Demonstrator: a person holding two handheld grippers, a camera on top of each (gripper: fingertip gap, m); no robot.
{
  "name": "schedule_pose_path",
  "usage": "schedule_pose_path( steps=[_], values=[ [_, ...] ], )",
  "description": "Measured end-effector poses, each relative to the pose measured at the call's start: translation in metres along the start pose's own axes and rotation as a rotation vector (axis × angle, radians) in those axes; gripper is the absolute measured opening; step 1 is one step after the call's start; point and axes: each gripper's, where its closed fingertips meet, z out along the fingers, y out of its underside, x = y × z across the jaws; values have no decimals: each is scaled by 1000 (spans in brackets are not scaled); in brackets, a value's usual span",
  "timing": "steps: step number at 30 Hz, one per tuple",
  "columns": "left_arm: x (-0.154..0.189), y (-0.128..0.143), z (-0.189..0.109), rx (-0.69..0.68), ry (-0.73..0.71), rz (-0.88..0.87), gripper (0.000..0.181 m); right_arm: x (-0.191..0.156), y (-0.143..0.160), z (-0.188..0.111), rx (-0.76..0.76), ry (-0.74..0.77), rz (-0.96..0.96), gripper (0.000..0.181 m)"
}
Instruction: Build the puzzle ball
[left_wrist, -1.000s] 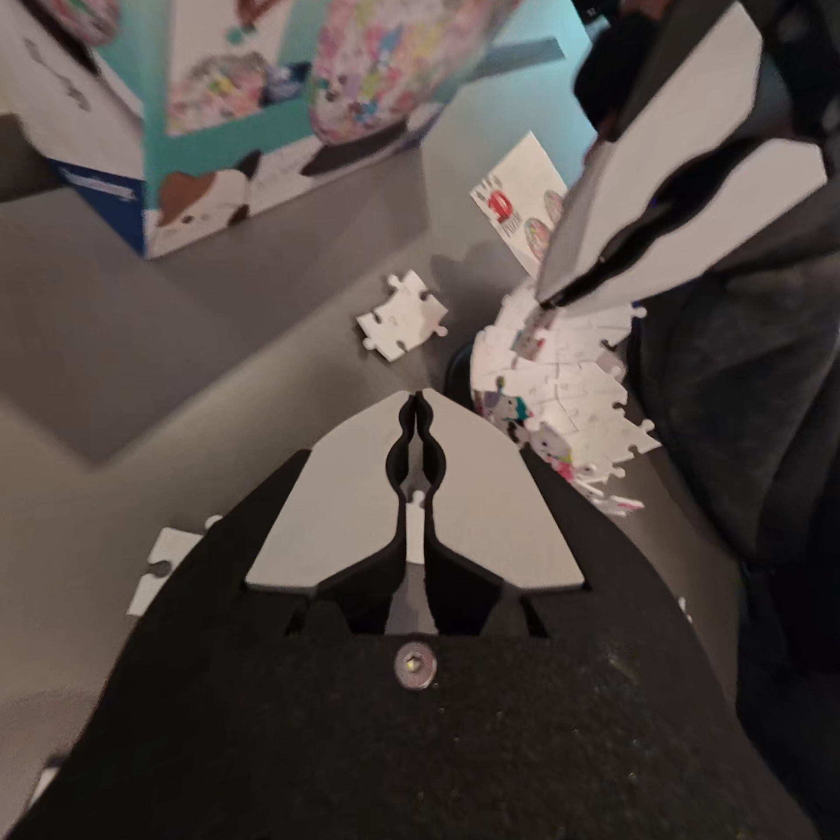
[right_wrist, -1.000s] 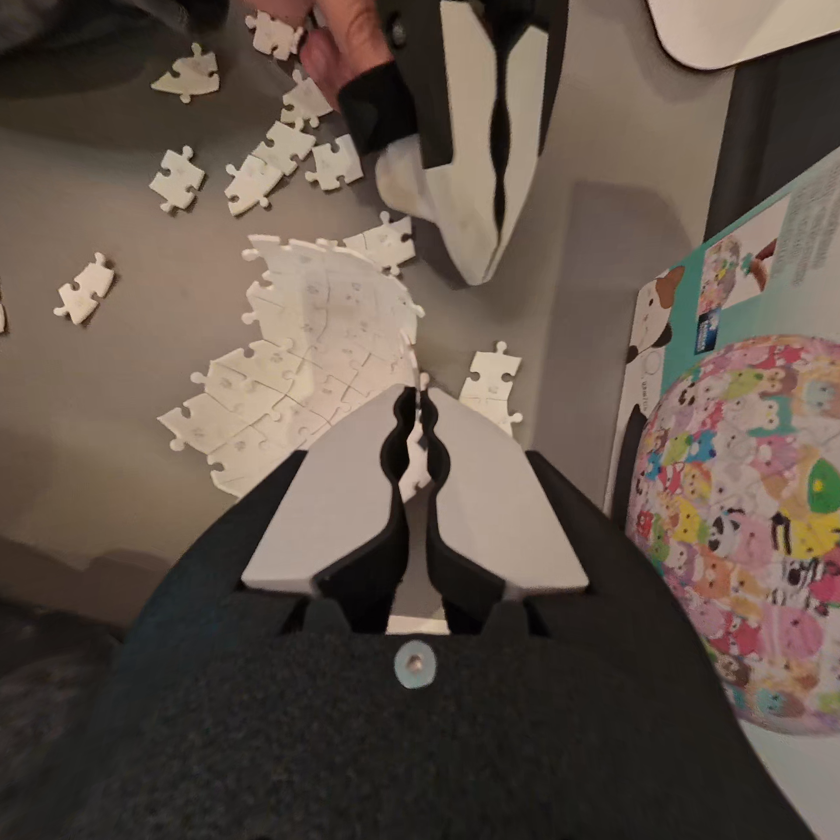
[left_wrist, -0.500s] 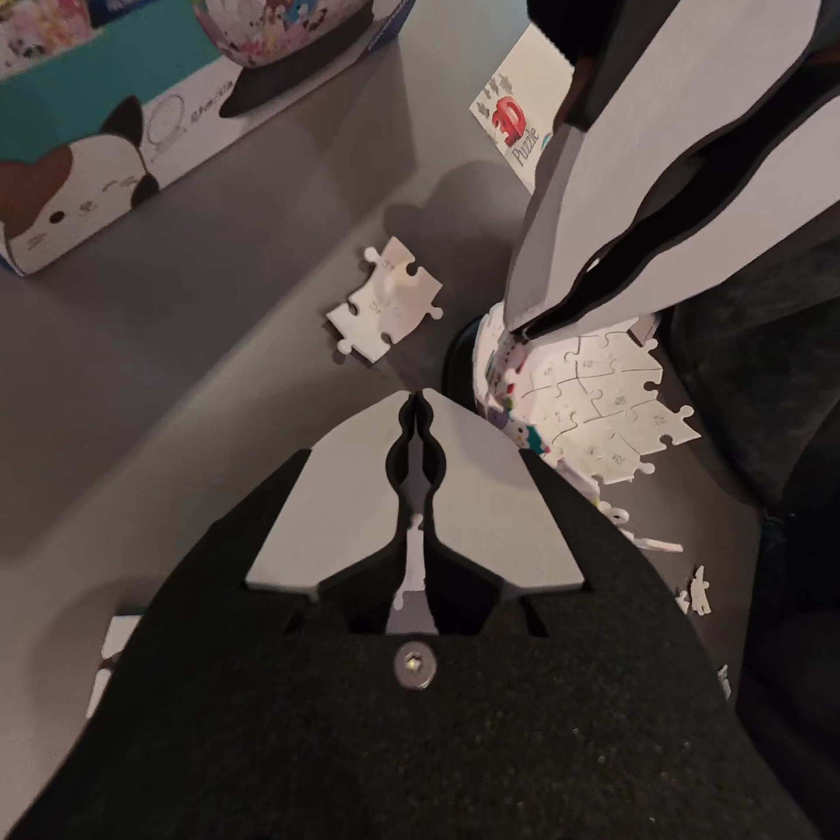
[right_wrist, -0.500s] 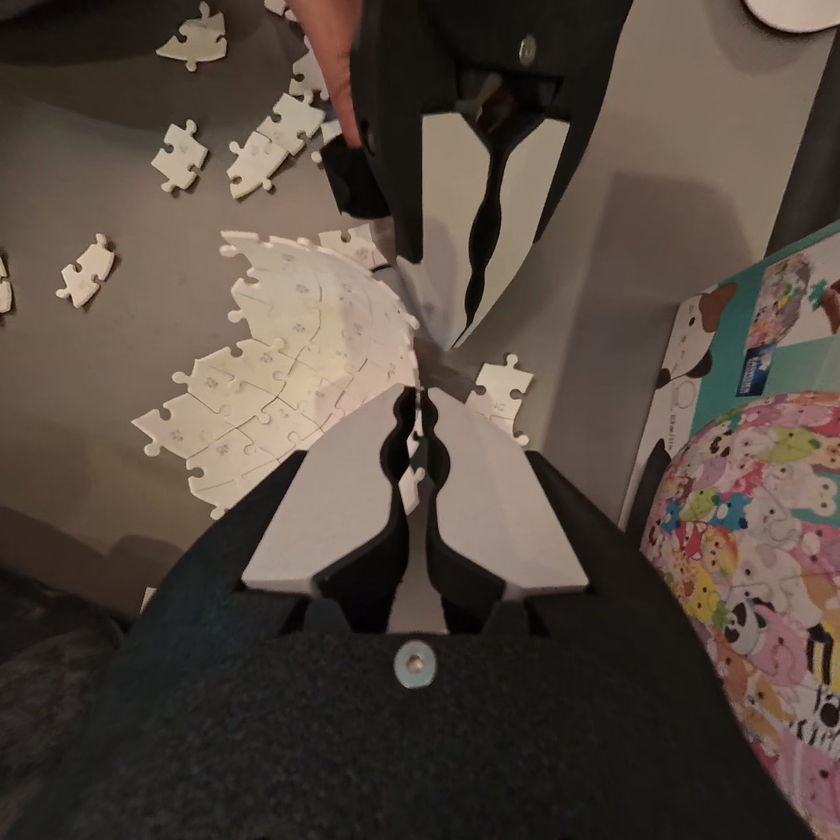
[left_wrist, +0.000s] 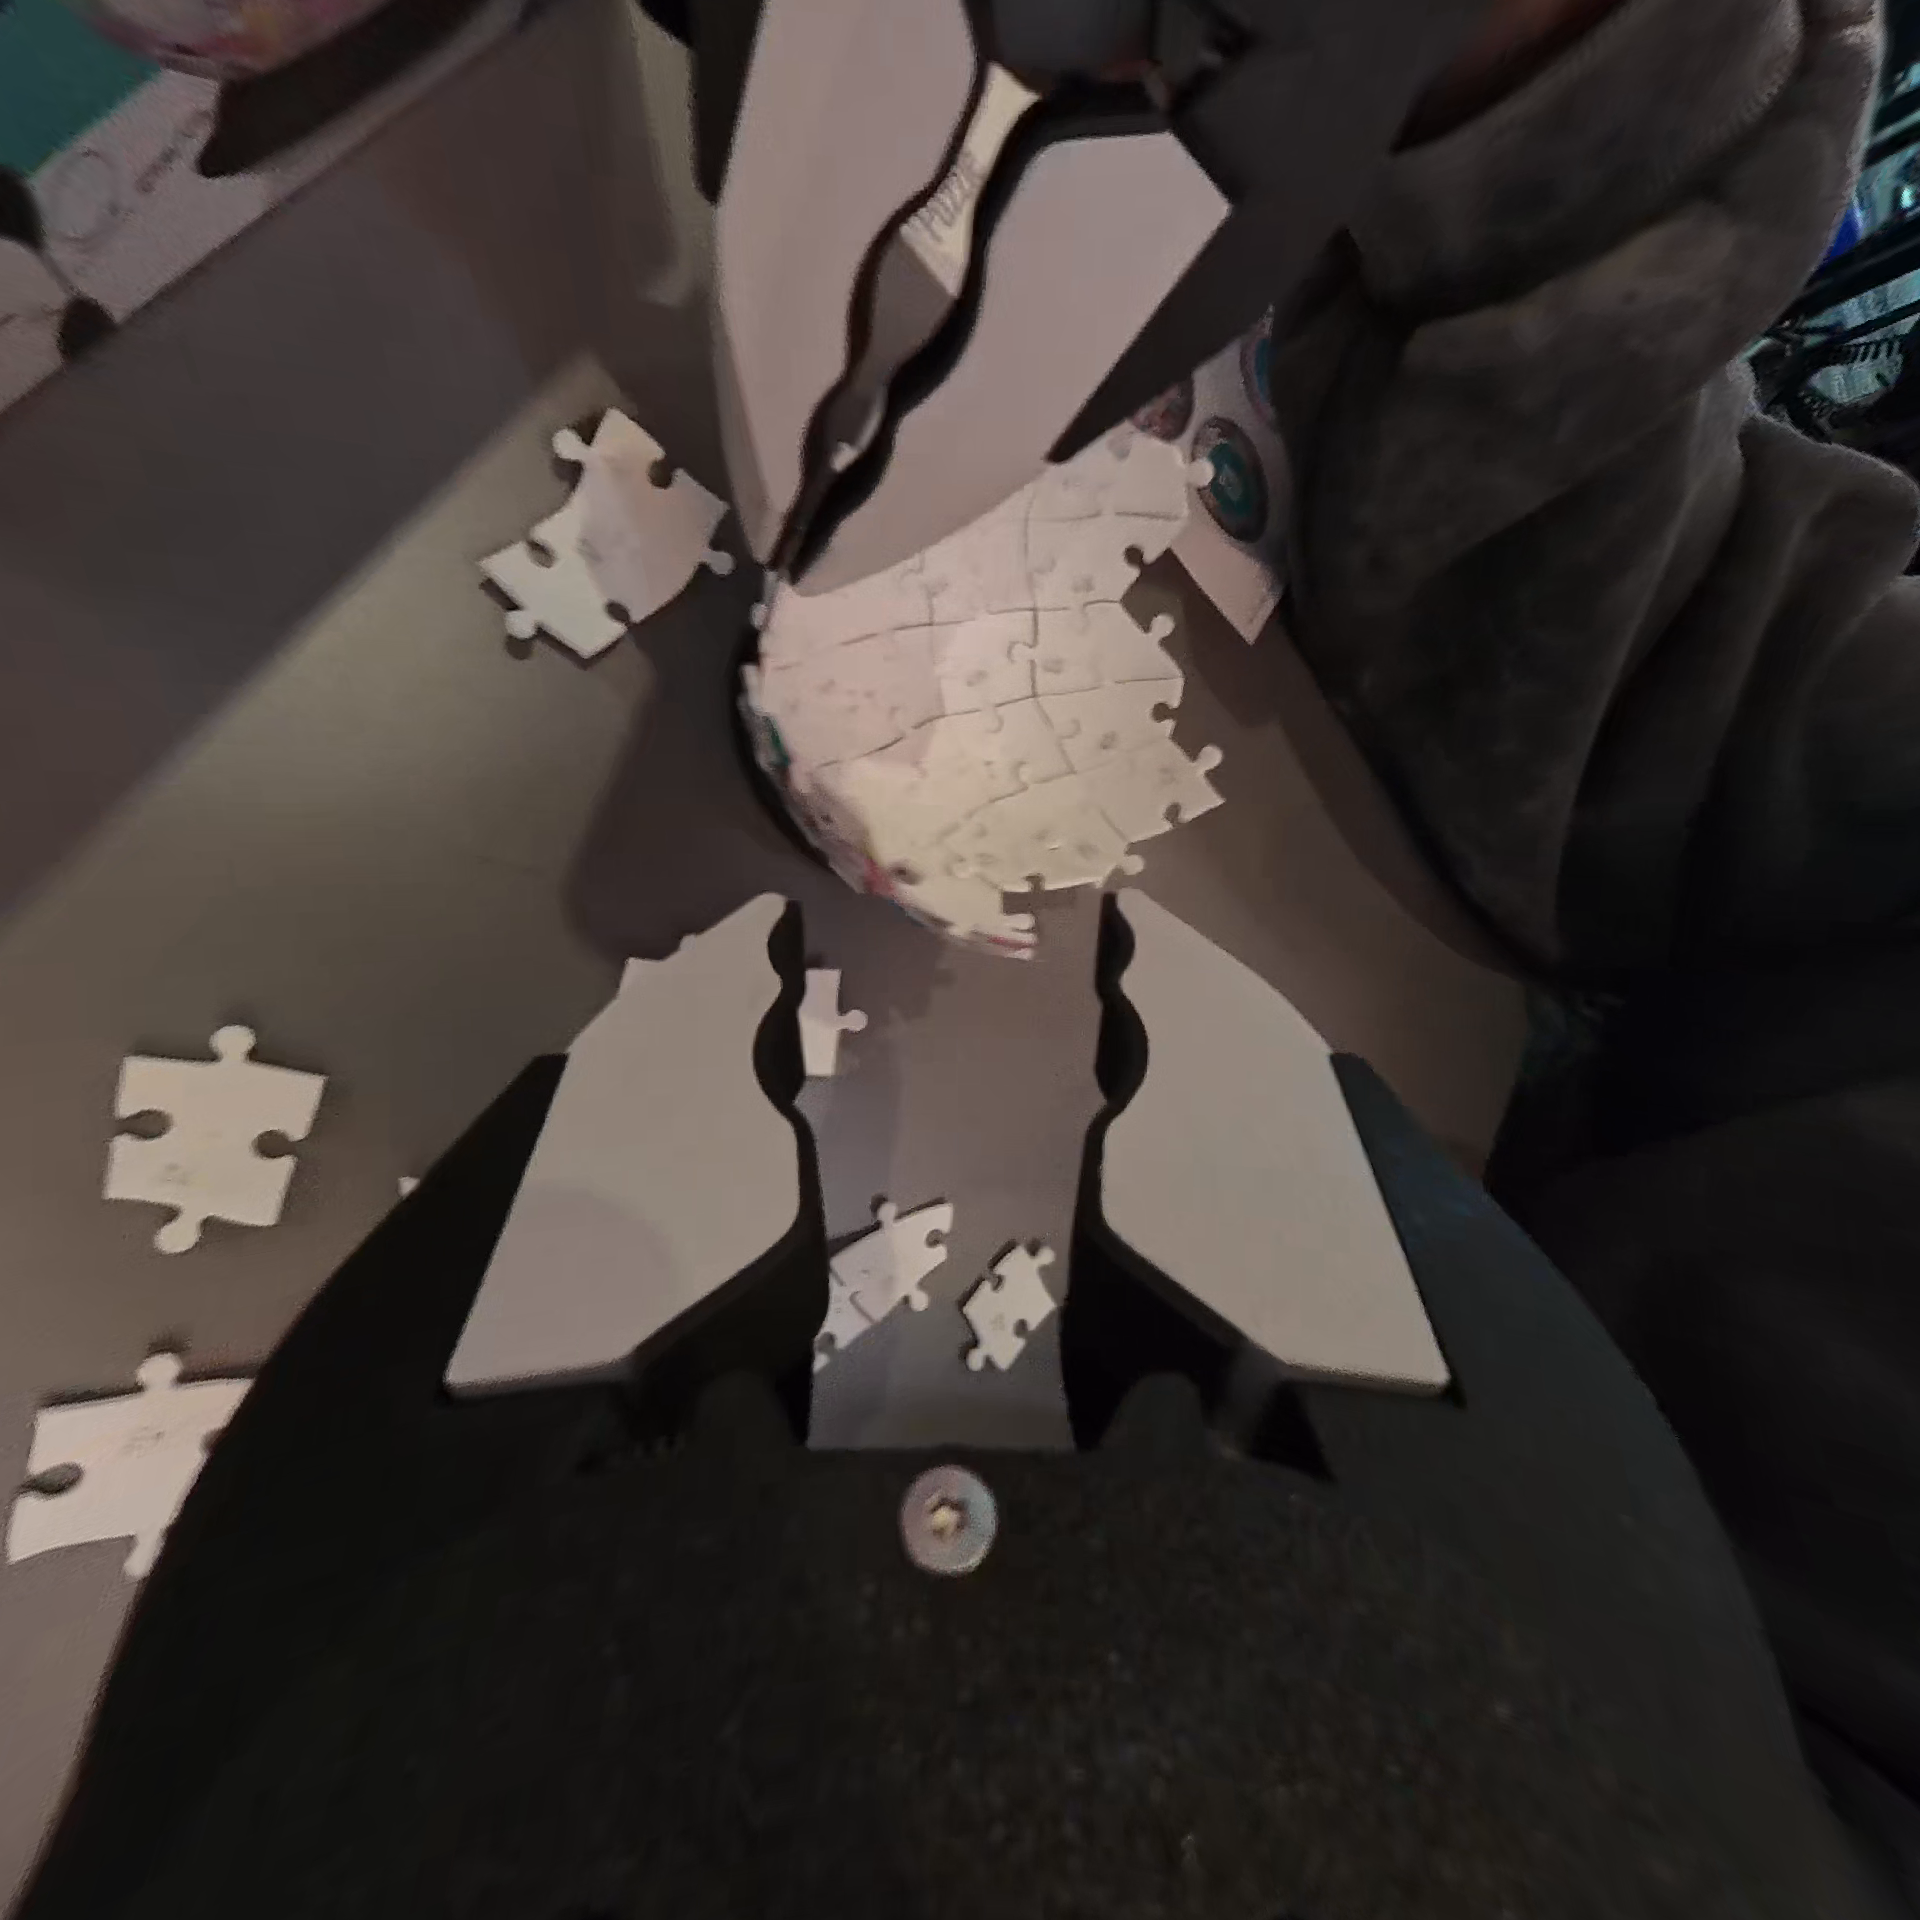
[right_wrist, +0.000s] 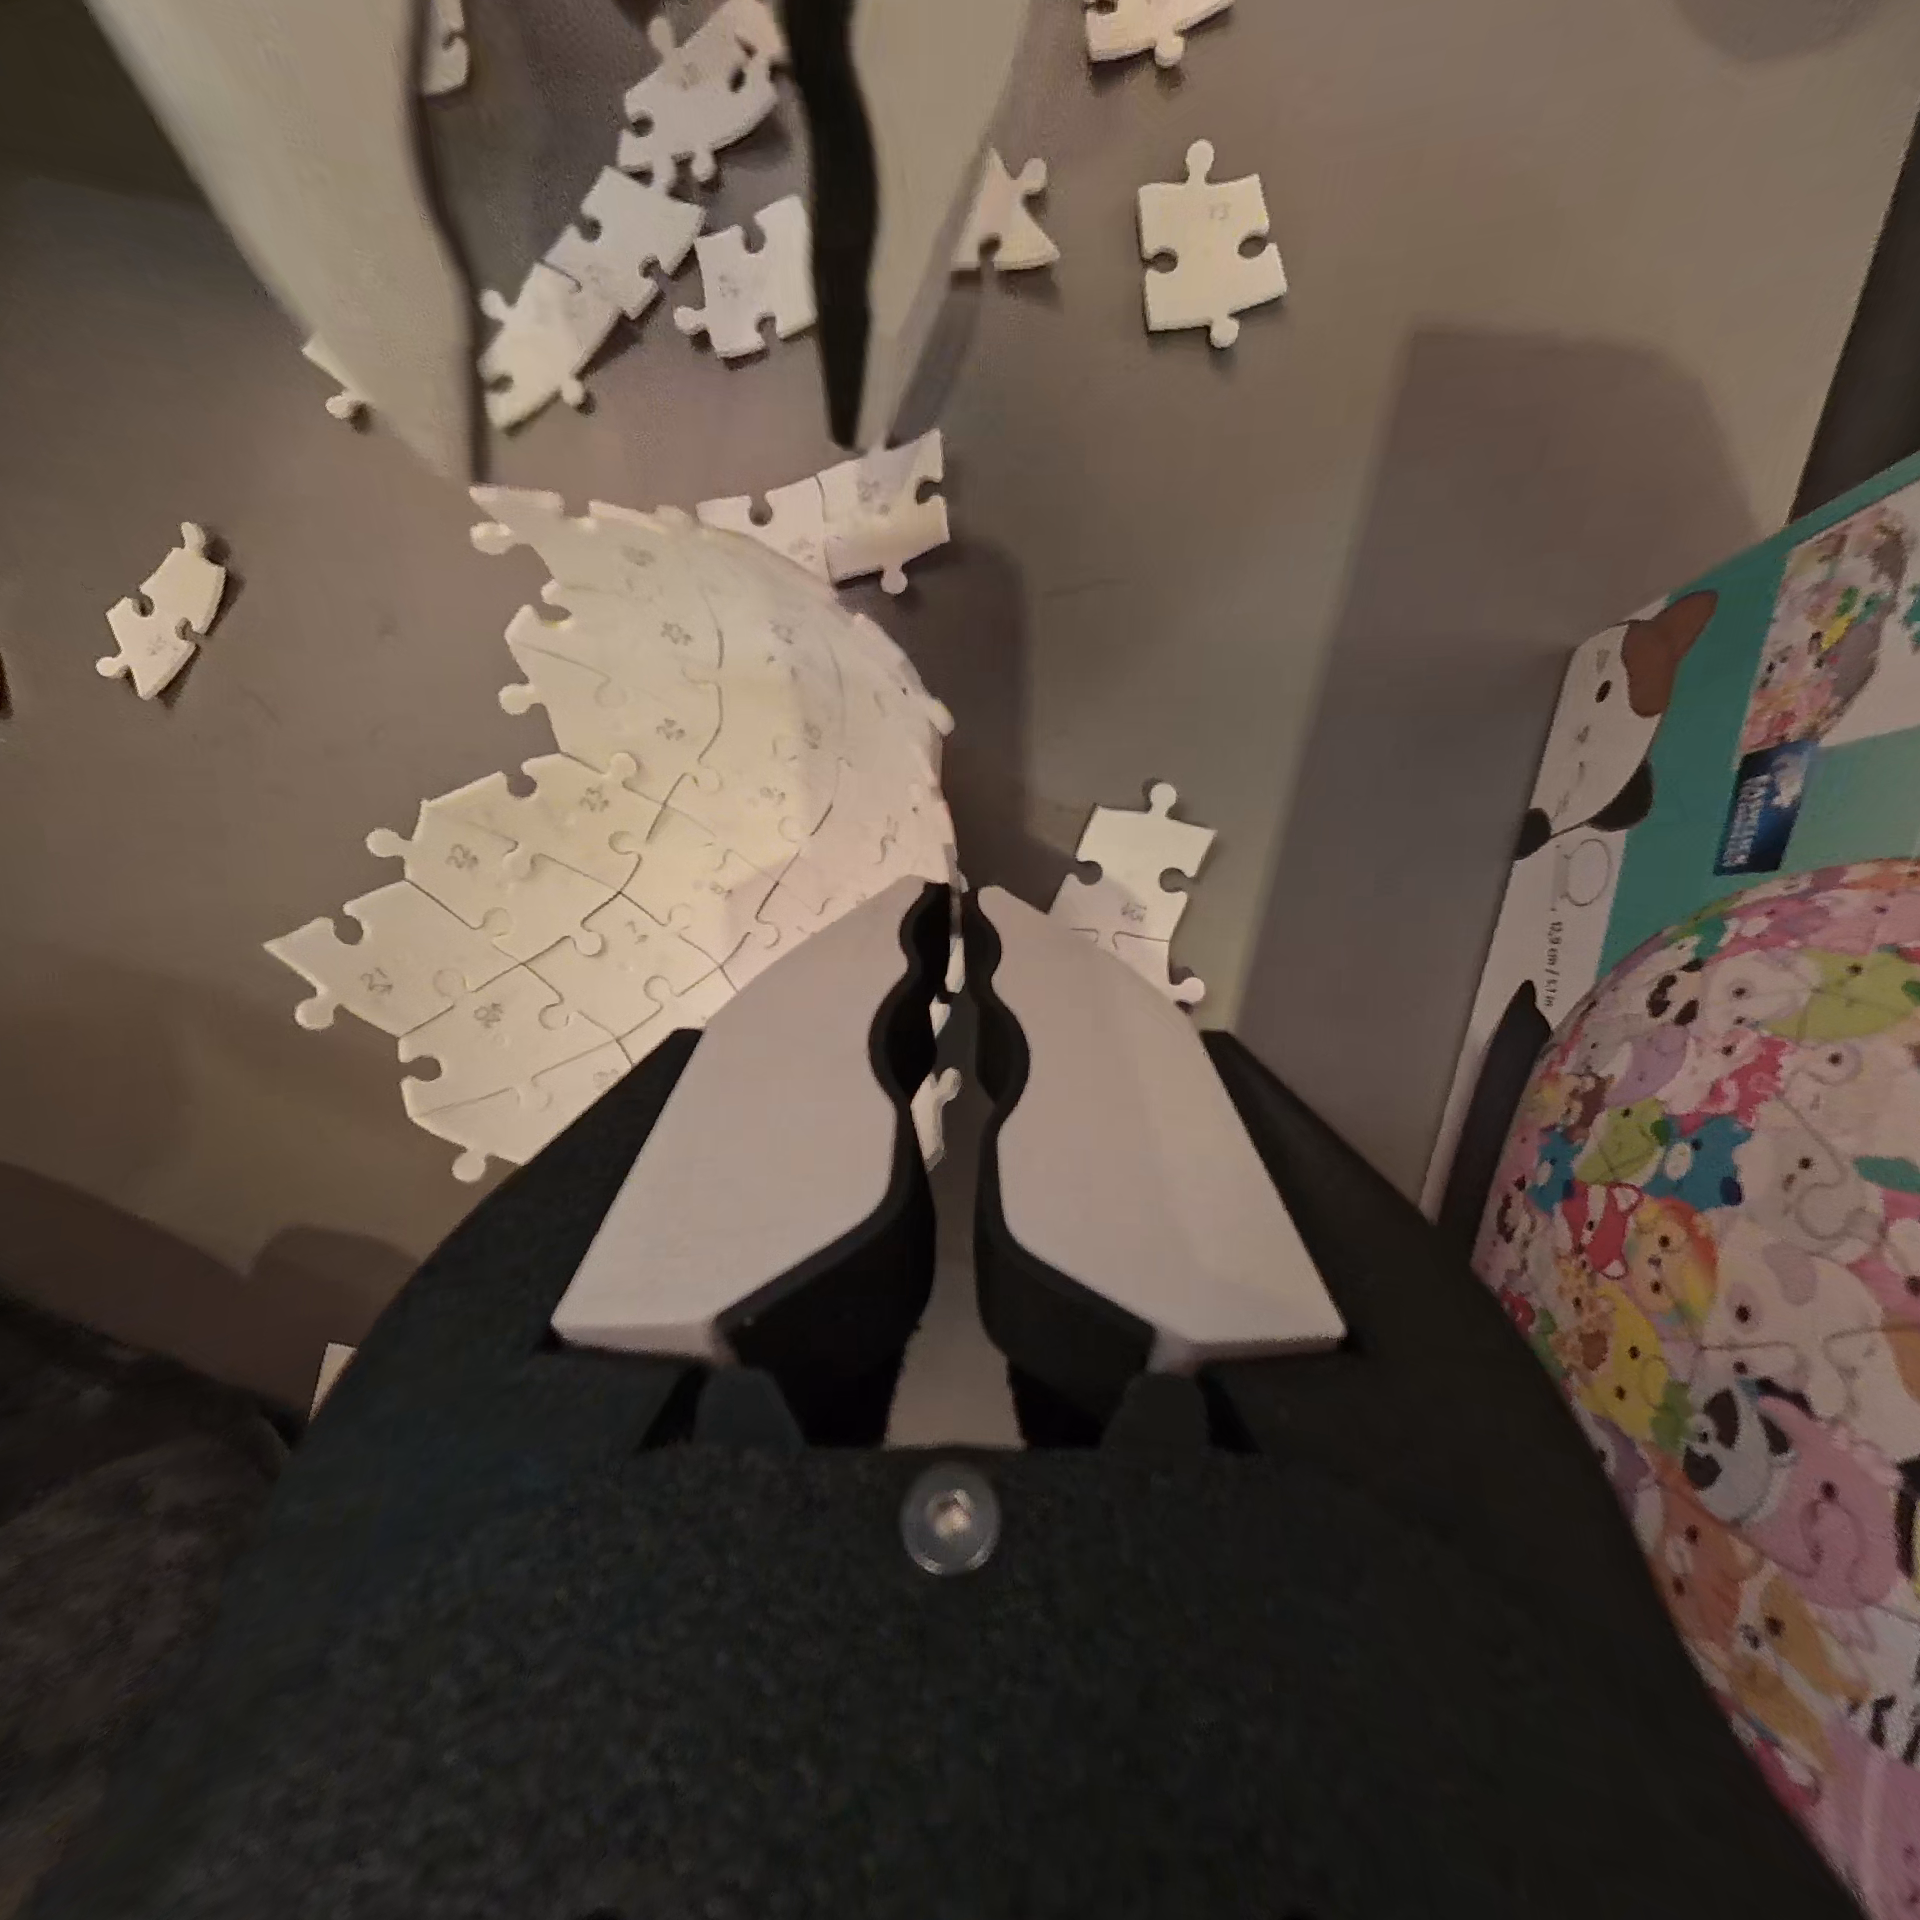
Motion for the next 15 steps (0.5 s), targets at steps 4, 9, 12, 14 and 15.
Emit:
schedule_pose_path(
  steps=[4, 9, 12, 14, 15],
  values=[
    [7, 5, 8, -67, -81, 33, 56, 3, 4, -3, 0, 14, 12, 2],
    [-2, 6, 16, -117, -193, 34, 45, 5, 6, -5, 4, 13, 36, 2],
    [-8, 4, 19, -117, -222, 31, 27, 5, 7, -5, 13, 11, 55, 2],
    [-13, 2, 20, -112, -246, 32, 20, 5, 8, -5, 22, 10, 70, 2],
    [-14, 1, 20, -110, -255, 38, 18, 6, 9, -5, 26, 11, 79, 2]
  ],
)
